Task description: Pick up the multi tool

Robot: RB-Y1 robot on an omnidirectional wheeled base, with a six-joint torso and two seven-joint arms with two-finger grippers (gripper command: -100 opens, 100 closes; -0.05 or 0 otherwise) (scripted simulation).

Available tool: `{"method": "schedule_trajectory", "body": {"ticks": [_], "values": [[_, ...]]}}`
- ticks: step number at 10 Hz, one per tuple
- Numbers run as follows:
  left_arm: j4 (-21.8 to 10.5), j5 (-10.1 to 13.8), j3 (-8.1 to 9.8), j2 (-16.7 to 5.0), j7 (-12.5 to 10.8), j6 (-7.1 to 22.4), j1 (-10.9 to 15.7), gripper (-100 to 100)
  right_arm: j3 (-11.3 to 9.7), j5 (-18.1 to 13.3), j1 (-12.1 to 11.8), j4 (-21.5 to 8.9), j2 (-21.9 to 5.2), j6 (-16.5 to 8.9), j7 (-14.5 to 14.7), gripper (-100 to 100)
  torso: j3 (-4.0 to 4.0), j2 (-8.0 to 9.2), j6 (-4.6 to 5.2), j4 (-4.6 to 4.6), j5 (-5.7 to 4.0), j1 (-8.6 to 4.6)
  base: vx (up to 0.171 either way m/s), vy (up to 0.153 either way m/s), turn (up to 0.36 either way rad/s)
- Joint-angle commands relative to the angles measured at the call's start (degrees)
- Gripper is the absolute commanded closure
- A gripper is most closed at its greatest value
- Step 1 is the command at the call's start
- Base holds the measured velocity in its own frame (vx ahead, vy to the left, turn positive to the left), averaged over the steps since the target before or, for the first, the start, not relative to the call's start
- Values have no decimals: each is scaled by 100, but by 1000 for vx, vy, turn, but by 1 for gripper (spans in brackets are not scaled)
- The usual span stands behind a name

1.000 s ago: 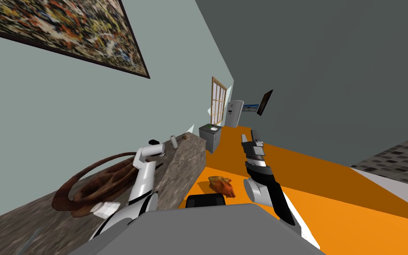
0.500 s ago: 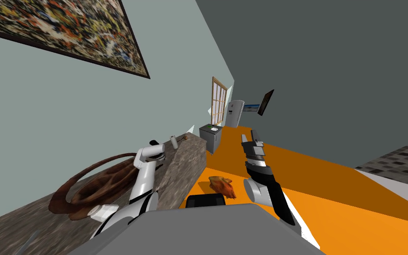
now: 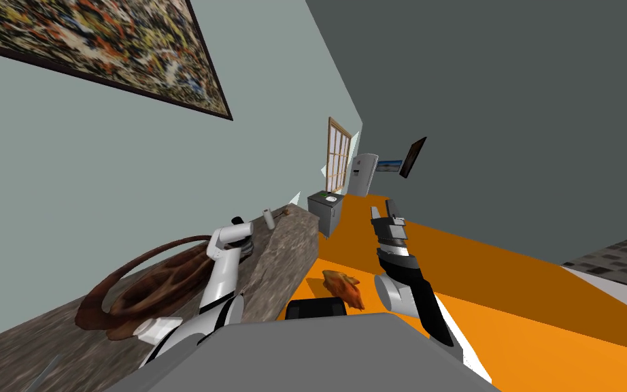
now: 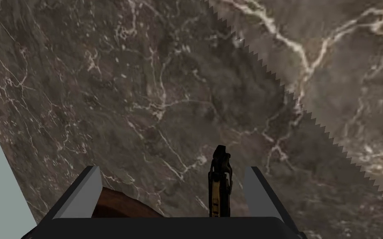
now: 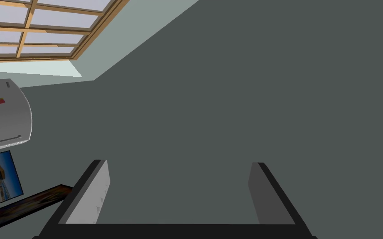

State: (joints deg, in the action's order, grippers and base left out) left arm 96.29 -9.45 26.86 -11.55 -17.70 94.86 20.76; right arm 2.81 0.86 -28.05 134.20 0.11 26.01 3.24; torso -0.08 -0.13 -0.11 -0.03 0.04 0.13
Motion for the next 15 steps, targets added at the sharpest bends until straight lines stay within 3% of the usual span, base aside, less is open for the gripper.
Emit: {"method": "schedule_trajectory", "body": {"ticks": [1, 2, 6, 8, 9, 10, 13, 14, 15], "values": [[-102, -36, 10, 8, -100, 286, 15, -100, 0, 0, 0, 0, 0, 0, 0, 0, 0, 0, 0, 0, 0, 0, 36, 18, 51], [-102, -36, 10, 8, -100, 293, 15, -100, 0, 0, 0, 0, 0, 0, 0, 0, -1, -2, 0, 0, 0, 1, 25, 15, 30], [-259, -101, 33, 30, -314, 917, -31, -100, 0, 0, 0, 0, 0, 0, 0, 0, -1, -2, -1, 0, 0, -1, 33, 15, 57], [-275, -103, 33, 29, -320, 918, -28, -100, 0, 0, 0, 0, 0, 0, 0, 0, -1, -2, 0, 0, 0, 2, 25, 17, 29], [-277, -104, 34, 28, -327, 941, -28, 0, 0, 0, 0, 0, 0, 0, 0, 0, 2, 5, 1, 1, 0, -1, 4, 6, 4], [-442, -118, 46, 45, -392, 751, -53, -100, 0, 0, 0, 0, 0, 0, 0, 0, 5, 9, 1, 2, -1, -4, -12, 14, -73], [-688, -138, 66, 70, -491, 469, -90, -100, 0, 0, 1, 0, 0, 0, 0, 0, 11, 19, 1, 4, 1, 5, -17, 28, -52], [-609, -134, 60, 66, -464, 562, -84, -100, 0, 0, 1, 0, 0, 0, 0, 0, 12, 20, 1, 5, 1, 5, -9, 14, -11], [-620, -134, 62, 65, -469, 541, -85, 100, 0, 0, 1, 0, 0, 0, 0, 0, 11, 18, 1, 5, 0, 0, 0, 0, 0]]}}
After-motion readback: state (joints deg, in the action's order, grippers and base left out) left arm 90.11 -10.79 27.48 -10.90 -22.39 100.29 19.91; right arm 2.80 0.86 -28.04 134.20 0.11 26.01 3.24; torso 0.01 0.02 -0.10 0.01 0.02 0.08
